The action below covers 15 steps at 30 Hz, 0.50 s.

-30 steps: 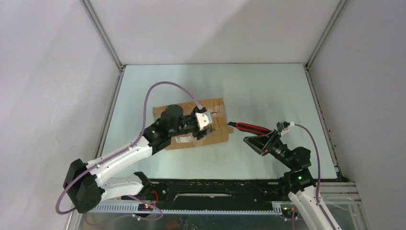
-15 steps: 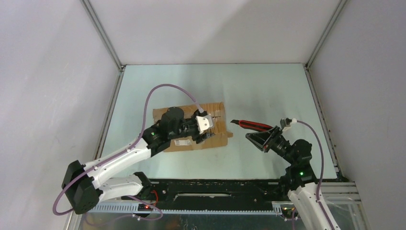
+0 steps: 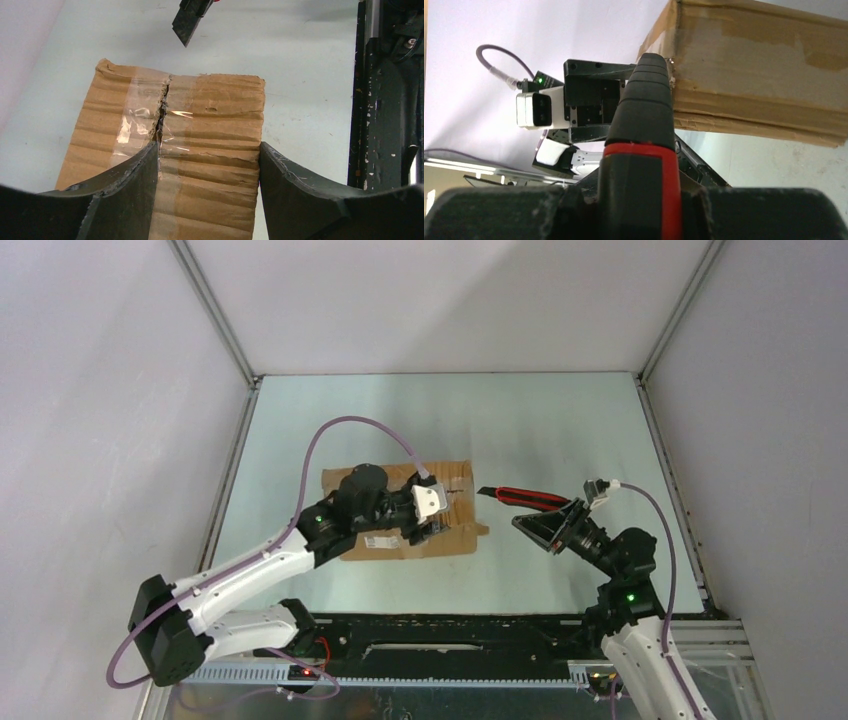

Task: Unpack the express box
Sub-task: Adjust the knife.

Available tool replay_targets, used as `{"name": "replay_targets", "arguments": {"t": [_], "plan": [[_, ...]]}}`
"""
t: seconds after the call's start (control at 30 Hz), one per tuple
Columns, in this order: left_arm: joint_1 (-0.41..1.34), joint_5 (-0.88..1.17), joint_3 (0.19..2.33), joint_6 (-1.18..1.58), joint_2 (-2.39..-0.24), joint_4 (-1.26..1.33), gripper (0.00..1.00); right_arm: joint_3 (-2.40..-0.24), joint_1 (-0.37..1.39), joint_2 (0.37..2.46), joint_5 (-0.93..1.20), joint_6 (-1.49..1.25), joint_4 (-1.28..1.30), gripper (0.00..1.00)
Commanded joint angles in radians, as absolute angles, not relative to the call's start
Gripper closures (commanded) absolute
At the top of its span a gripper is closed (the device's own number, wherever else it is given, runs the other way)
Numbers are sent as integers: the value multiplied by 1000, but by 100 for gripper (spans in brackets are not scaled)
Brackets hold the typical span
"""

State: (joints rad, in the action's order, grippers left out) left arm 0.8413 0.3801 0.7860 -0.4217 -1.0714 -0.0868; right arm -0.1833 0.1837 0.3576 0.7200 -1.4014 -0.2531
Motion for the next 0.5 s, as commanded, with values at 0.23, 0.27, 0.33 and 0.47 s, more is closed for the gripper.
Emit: {"name": "replay_targets", "arguments": {"t": [0.23, 0.27, 0.33, 0.47], "plan": [[852, 452, 1104, -227, -1048, -316, 3, -373, 180, 355, 884, -1238, -218, 100], [851, 468, 1117, -214, -1040, -322, 1, -390, 180, 359, 889, -1219, -201, 100], [852, 482, 1121, -193, -1026, -317, 0, -409, 181, 363, 900, -1188, -166, 100], [851, 526, 1122, -174, -1042, -319, 0, -410, 185, 344, 935, -1149, -146, 100]]}}
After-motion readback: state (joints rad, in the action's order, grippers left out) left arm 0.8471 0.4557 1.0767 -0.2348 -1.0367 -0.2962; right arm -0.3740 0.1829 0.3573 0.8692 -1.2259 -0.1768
